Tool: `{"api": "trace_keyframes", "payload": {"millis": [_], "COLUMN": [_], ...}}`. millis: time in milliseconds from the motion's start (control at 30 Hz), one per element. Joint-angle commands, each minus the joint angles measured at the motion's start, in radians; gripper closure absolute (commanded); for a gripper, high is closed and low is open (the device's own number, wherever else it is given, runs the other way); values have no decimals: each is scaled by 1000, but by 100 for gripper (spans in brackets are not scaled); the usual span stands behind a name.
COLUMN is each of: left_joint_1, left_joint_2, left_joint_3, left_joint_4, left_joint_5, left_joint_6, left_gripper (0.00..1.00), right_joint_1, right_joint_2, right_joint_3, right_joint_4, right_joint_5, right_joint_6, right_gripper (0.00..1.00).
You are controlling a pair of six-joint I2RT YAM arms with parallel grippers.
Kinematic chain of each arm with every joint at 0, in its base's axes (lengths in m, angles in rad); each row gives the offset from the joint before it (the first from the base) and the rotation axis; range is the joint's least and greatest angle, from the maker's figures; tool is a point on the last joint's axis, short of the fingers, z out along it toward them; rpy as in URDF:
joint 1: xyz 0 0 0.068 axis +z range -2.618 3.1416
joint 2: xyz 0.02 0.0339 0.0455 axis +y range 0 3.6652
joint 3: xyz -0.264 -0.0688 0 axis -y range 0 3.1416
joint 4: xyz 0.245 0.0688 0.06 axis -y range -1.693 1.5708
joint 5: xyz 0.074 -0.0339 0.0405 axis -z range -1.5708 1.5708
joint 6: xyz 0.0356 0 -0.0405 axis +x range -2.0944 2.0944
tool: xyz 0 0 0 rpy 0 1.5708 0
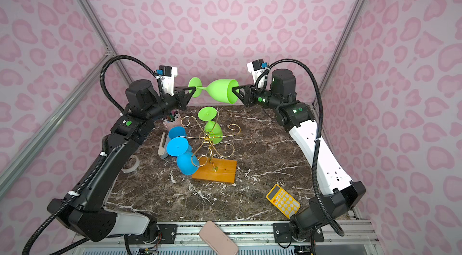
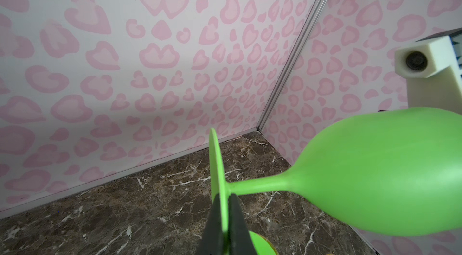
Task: Take the wine glass off the wine glass rack
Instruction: Pick up the wine glass from the wine glass rack.
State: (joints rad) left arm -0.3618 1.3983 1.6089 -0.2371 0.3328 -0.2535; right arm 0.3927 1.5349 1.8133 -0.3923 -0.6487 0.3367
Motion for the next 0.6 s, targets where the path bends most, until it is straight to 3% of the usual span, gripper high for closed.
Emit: {"api": "trace_keyframes", "payload": {"millis": [0, 100, 200, 267, 400, 567], "left_joint_1": [3, 3, 3, 4, 7, 10], "left_joint_2": [4, 3, -3, -6, -14, -41], "left_joint_3": [16, 14, 8, 8, 6, -10], "left_joint_4": [36, 36, 36, 36, 33, 36], "left_joint_5": [20, 11, 2, -7, -35, -113], "left_joint_6": [-6, -5, -1, 2, 13, 51], "left_gripper": [96, 96, 86, 78, 55, 14], "right_joint_1": [3, 3, 3, 3, -2, -29], "right_joint_2": [11, 20, 18, 21, 27, 37], "right_joint_3": [12, 27, 37, 49, 69, 113], "right_joint_4": [3, -14, -27, -38, -52, -122], "right_joint_5": [1, 8, 25, 33, 47, 105], "right_joint_6": [3, 2, -1, 0, 6, 7], "right_gripper": [83, 92, 100, 100, 100, 100]}}
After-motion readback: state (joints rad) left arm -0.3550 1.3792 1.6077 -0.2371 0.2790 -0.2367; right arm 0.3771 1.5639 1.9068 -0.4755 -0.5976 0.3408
